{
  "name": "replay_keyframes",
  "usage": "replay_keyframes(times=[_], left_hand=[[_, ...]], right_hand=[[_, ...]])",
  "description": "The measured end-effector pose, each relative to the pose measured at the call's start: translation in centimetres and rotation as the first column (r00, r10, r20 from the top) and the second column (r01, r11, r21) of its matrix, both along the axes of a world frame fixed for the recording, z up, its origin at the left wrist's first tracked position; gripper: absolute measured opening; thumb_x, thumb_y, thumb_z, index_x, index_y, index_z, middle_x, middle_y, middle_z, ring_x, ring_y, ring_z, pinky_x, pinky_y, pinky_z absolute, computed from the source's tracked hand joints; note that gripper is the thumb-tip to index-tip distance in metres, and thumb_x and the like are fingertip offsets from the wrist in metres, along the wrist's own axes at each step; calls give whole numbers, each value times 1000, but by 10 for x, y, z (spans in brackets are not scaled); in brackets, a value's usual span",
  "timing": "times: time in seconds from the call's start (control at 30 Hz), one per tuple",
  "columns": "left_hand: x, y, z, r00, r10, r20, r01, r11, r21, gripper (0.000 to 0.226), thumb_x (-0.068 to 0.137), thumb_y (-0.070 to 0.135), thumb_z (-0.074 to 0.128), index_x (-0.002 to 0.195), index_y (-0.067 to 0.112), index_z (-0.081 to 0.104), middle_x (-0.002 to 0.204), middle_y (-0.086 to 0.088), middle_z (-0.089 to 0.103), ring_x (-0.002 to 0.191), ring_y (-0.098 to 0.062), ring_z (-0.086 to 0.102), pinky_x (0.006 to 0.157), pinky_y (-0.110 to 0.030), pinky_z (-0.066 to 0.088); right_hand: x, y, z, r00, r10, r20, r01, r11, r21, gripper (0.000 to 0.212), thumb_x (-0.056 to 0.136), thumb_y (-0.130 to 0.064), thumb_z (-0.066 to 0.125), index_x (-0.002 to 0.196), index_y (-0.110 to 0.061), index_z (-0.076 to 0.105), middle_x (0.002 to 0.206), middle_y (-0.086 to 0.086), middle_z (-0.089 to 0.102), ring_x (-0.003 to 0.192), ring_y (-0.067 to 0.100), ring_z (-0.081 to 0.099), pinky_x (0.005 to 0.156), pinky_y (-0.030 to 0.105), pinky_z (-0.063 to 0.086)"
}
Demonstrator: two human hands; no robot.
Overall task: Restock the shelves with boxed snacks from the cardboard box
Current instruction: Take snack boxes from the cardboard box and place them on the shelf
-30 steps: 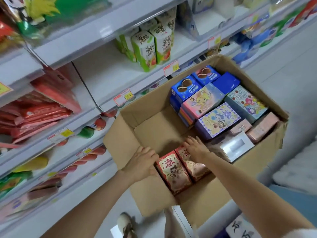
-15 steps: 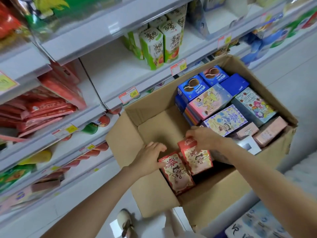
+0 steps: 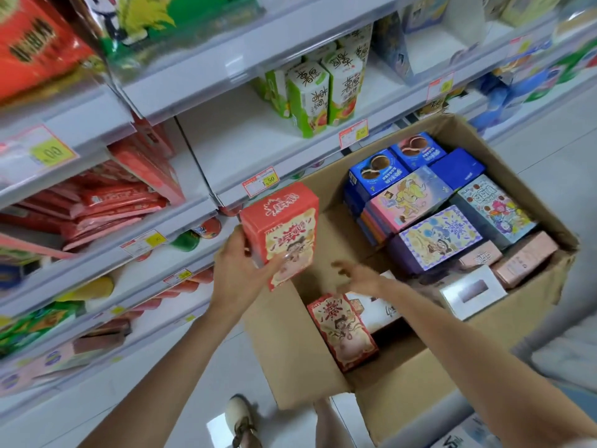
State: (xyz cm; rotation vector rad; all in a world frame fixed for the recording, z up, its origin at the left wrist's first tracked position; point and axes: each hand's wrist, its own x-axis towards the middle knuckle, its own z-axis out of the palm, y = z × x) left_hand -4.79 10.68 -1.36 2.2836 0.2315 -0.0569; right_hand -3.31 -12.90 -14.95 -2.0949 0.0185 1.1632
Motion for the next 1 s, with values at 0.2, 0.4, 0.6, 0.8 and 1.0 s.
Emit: replay_keyframes(times=[0.2,0.4,0.6,0.8,1.0], left_hand=[[-20,25,-5,999,-11,-33,13,998,58,55,69,28,81,112,14,52,106,-2,67,91,-19,62,77,-34,50],[-32,36,0,997,47,-63,-48,999,-6,45,68,24,82,101,19,51,102,0,68,87,-17,61,75,-30,49],[-43,65,14,971,95,-217,-118,988,-95,49,70,30,80,109,15,54,108,1,68,90,-14,63,77,-31,52],[-63,101,48,961,87,-262,-131,979,-155,45,72,30,79,104,19,49,110,-1,66,86,-13,62,69,-22,47],[-98,154,90,982,49,-180,-38,997,61,53,72,37,78,111,14,50,102,2,65,92,-19,61,68,-27,42]], right_hand=[[-30,22,-38,974,225,34,-210,945,-252,72,73,-18,77,135,-17,41,131,12,43,115,27,51,91,26,44],[-26,16,-18,995,95,-34,-100,975,-197,39,77,-20,74,105,-16,48,100,5,58,95,23,60,63,22,41],[-19,8,67,965,-117,234,154,977,-146,53,61,-27,86,101,-14,55,89,1,63,83,19,59,69,27,45],[-6,24,183,852,-359,381,318,933,167,48,66,-15,84,105,-15,56,94,0,68,87,16,64,71,25,45],[-46,113,247,889,-277,366,186,947,264,52,68,-6,81,108,-18,51,95,-8,66,86,5,64,66,11,47]])
